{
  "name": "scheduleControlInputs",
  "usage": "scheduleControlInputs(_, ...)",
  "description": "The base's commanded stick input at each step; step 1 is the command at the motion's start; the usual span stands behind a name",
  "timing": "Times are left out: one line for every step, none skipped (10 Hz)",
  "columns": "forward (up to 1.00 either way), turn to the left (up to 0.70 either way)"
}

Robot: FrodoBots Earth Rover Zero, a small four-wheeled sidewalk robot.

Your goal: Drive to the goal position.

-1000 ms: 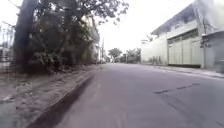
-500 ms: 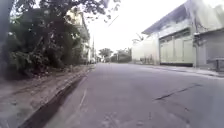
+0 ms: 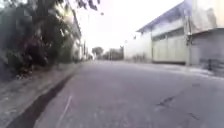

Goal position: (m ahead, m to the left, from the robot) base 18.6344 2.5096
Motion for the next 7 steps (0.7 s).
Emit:
scheduleControlInputs(1.0, 0.11)
scheduleControlInputs(1.0, 0.11)
scheduleControlInputs(1.0, 0.11)
scheduleControlInputs(1.0, 0.11)
scheduleControlInputs(1.0, 0.11)
scheduleControlInputs(1.0, 0.11)
scheduleControlInputs(1.0, 0.11)
